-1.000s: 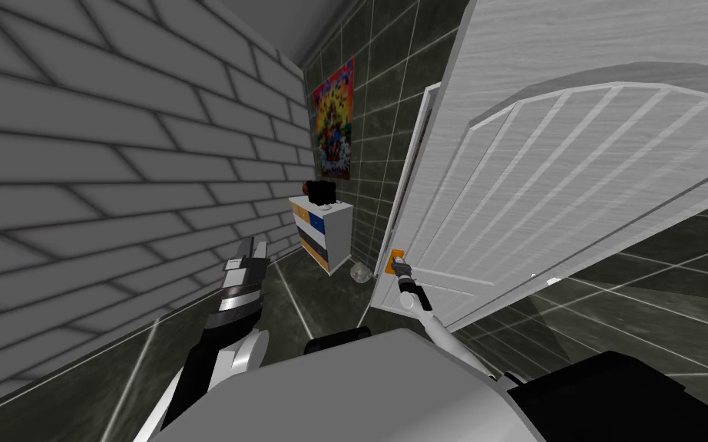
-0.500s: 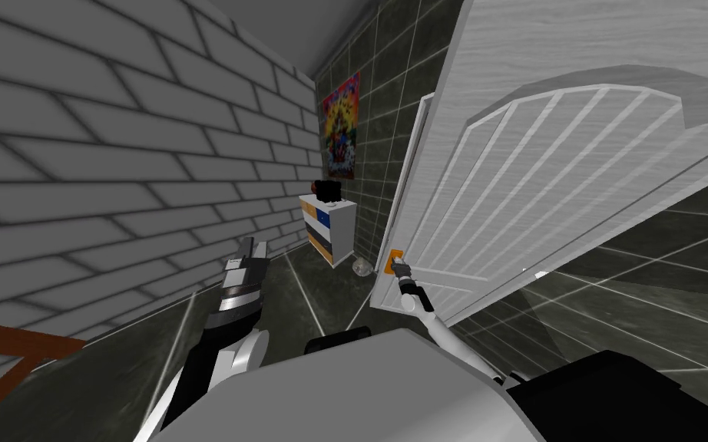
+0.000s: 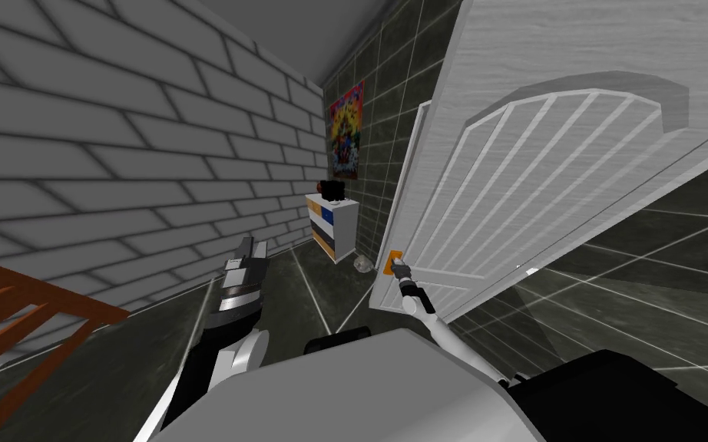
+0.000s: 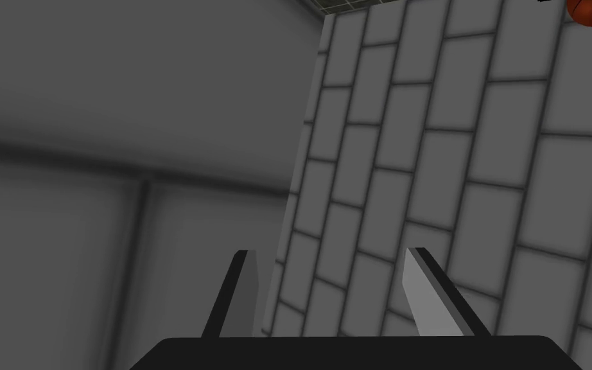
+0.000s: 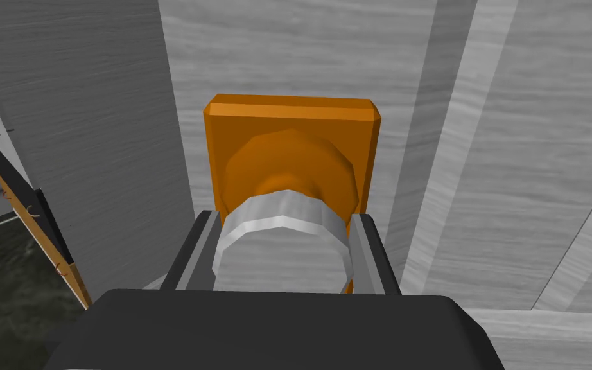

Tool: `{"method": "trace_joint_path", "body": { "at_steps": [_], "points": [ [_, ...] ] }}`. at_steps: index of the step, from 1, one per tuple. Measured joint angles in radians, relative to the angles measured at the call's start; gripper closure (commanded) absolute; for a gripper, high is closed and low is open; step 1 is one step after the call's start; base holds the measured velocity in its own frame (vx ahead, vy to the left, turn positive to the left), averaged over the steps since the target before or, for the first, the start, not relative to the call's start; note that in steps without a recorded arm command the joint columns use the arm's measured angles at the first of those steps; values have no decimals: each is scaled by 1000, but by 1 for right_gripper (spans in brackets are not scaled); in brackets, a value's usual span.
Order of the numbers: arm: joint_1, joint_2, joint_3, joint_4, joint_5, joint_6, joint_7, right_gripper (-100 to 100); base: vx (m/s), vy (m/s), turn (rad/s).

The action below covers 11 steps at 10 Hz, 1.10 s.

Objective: Pull the door open

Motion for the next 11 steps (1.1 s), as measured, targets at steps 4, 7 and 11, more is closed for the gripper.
{"method": "trace_joint_path", "body": {
  "at_steps": [4, 7, 11],
  "points": [
    [9, -29, 32, -12, 14, -12, -34, 100, -200, -42, 124],
    [16, -53, 53, -21, 23, -22, -62, 100, -218, -47, 116],
    [24, -73, 73, -26, 31, -29, -84, 100, -150, -27, 82]
  ]
}}
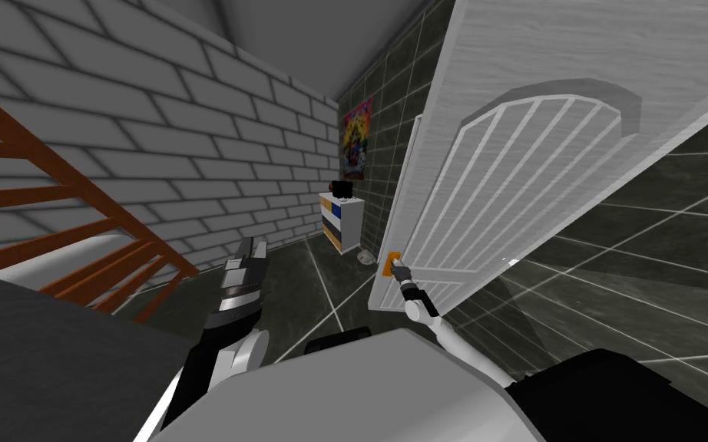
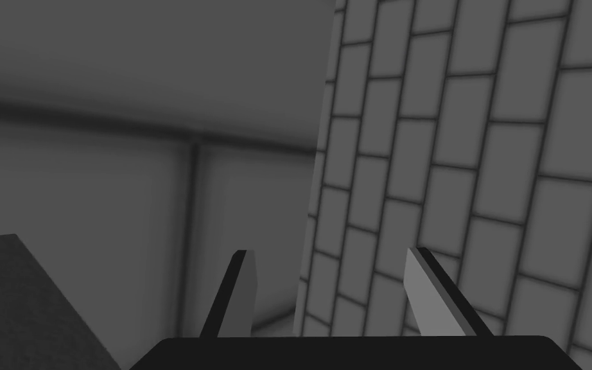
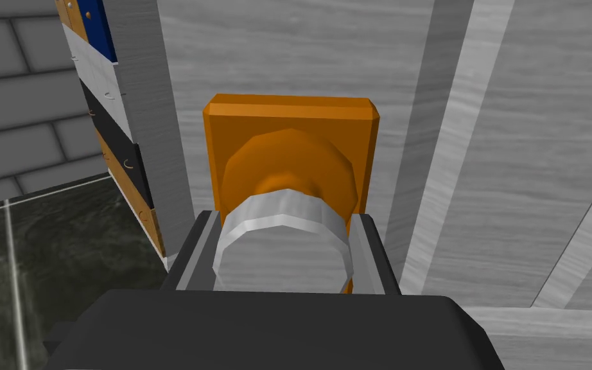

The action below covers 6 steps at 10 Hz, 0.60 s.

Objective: Pull the door open

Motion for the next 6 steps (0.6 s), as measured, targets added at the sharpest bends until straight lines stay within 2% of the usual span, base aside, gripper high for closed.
{"method": "trace_joint_path", "body": {
  "at_steps": [6],
  "points": [
    [5, -35, 35, -10, 14, -20, -40, 100, -168, -54, 114]
  ]
}}
